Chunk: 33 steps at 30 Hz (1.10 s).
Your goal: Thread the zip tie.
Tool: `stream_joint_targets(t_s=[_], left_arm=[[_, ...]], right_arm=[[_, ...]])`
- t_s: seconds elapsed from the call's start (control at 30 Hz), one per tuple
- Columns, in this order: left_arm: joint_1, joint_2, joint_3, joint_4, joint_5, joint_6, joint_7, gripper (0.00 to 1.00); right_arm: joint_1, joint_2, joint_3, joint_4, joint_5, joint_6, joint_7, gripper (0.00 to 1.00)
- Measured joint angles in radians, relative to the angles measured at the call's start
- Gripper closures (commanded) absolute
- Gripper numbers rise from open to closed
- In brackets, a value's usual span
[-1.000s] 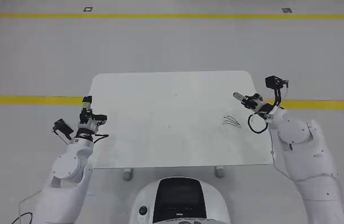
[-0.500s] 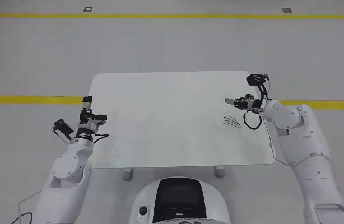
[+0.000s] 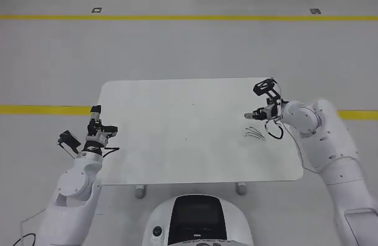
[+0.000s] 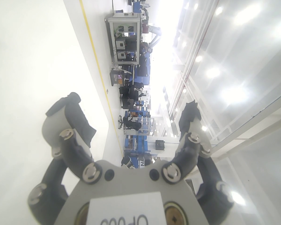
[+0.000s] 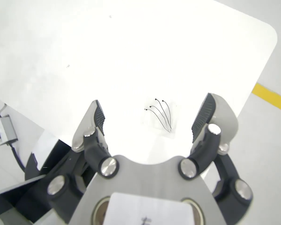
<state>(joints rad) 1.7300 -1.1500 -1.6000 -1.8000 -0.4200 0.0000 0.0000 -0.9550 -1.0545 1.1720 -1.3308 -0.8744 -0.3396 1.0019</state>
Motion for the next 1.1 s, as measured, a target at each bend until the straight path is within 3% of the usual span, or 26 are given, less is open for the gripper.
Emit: stream_joint_targets(t_s=[0.13, 0.23, 1.1], left_arm=[[0.000, 0.000, 0.000, 0.000, 0.000, 0.000, 0.000, 0.00], [0.000, 0.000, 0.000, 0.000, 0.000, 0.000, 0.000, 0.00], [0.000, 0.000, 0.000, 0.000, 0.000, 0.000, 0.000, 0.00]], right_arm=[[0.070, 0.016, -0.137, 0.055, -0.001, 0.000, 0.003, 0.00], [0.101, 0.022, -0.199, 0.108, 0.008, 0.000, -0.026, 0.00], [0.100, 0.022, -0.196, 0.105, 0.008, 0.000, -0.025, 0.00]])
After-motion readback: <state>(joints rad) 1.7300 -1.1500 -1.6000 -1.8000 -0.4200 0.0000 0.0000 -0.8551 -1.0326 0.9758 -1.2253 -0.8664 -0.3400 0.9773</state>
